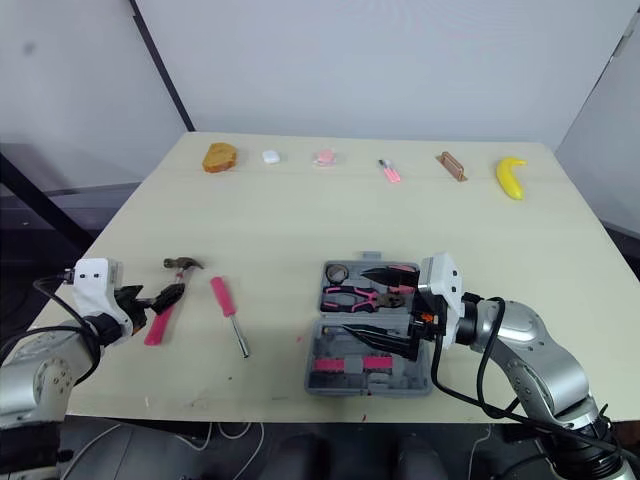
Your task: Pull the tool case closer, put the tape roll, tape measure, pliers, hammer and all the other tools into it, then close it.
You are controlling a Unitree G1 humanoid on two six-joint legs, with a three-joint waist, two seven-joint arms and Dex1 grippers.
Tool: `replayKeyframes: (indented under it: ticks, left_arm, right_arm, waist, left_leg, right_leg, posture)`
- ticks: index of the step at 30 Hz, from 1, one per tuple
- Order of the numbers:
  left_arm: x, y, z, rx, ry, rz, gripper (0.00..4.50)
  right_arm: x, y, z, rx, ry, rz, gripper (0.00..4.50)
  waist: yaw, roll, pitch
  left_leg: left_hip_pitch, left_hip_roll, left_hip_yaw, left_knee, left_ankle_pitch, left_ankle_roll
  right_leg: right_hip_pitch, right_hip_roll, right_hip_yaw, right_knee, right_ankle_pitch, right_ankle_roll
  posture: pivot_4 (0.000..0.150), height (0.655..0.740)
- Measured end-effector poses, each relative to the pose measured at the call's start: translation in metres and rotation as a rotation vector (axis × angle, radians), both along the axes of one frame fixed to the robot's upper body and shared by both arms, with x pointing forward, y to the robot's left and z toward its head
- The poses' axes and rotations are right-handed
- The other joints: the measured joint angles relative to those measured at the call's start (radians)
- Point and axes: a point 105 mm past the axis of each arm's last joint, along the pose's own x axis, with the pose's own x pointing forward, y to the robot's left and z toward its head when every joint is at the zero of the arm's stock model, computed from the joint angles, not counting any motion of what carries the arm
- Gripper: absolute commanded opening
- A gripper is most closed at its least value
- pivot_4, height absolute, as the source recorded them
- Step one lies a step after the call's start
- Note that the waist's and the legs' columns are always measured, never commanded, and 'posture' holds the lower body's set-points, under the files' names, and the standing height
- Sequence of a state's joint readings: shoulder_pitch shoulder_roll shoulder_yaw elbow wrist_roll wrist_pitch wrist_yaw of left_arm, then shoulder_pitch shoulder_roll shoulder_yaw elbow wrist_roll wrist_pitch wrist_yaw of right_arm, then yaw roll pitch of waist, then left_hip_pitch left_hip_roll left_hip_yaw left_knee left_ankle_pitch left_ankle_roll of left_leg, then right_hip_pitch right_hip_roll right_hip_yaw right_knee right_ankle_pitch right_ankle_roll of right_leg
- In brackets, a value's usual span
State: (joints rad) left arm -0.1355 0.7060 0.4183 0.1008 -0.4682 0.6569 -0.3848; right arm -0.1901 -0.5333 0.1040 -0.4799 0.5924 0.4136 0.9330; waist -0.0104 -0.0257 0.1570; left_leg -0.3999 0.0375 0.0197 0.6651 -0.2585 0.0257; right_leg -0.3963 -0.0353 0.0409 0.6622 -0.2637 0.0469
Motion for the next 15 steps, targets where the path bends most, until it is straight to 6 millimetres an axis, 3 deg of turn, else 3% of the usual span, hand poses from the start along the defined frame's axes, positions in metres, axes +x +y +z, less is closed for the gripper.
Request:
replayKeyframes:
  ticks: [7, 15]
  left_arm:
    - [0.032, 0.017, -0.015, -0.008, 0.071, 0.05, 4.5]
    - [0.063, 0.016, -0.024, -0.023, 0.112, 0.046, 4.5]
  right_arm:
    - [-0.001, -0.004, -0.005, -0.012, 0.008, -0.019, 4.4]
    - [-0.002, -0.009, -0.001, 0.0, -0.018, -0.038, 4.4]
  waist:
    - [0.003, -0.001, 0.0]
    - [-0.001, -0.003, 0.001]
  left_leg:
    - [0.0, -0.001, -0.001, 0.0, 0.0, 0.0]
    - [-0.002, -0.002, -0.001, 0.001, 0.0, 0.0]
  right_leg:
    - [0.0, 0.001, -0.002, 0.001, 0.0, 0.0]
    - [0.0, 0.001, -0.002, 0.001, 0.0, 0.0]
  posture:
    - [0.15, 0.74]
    - [0.15, 0.74]
